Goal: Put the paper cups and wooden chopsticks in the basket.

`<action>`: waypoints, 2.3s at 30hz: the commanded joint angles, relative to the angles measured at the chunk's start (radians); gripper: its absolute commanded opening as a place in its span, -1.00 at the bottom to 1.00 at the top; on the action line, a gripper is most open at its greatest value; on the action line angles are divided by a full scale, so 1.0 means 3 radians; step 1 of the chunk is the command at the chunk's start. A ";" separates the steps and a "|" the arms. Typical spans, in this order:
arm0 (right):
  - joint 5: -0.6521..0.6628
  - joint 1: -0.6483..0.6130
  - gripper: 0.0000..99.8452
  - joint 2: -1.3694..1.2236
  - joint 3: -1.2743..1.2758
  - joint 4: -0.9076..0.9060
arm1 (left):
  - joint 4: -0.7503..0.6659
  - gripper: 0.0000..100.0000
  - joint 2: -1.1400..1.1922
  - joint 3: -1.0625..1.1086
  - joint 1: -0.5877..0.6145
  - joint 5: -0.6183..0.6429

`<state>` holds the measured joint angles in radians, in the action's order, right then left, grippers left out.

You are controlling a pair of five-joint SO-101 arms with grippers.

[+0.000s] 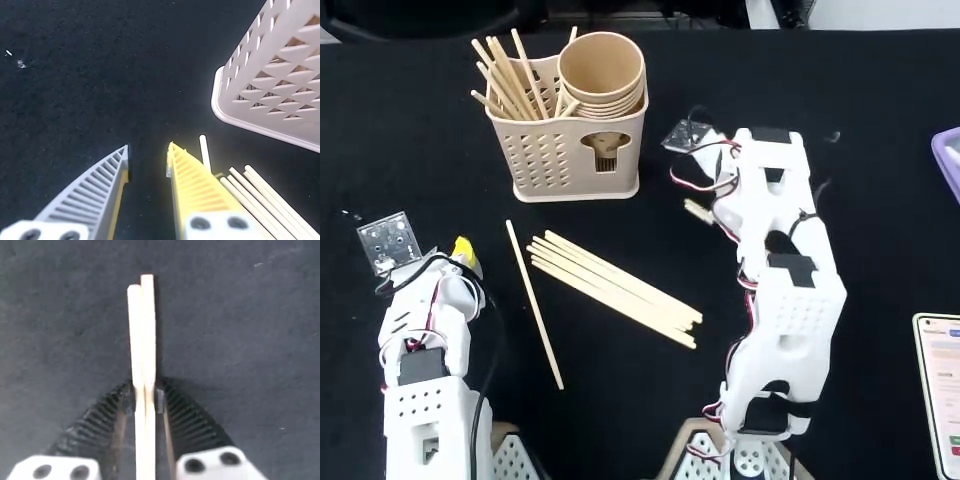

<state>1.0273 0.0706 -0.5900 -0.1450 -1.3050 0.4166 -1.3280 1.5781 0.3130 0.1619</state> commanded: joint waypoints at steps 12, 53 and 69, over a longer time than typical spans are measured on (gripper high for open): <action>0.0041 0.0031 -0.98 0.2263 0.1368 -0.0072 | -0.0082 -0.73 -0.0051 -0.0033 -0.0013 -0.0026; -0.3145 -0.2348 -0.98 0.2887 0.0642 0.4143 | -0.0082 -0.73 -0.0051 -0.0028 -0.0018 -0.0026; -0.3145 -0.2117 -0.97 0.1900 0.0274 0.3688 | -0.0082 -0.73 -0.0051 -0.0028 -0.0033 -0.0026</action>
<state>0.0836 -0.5723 -0.0299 -0.0422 -0.1312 0.4166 -1.3280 1.5781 0.3130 0.1619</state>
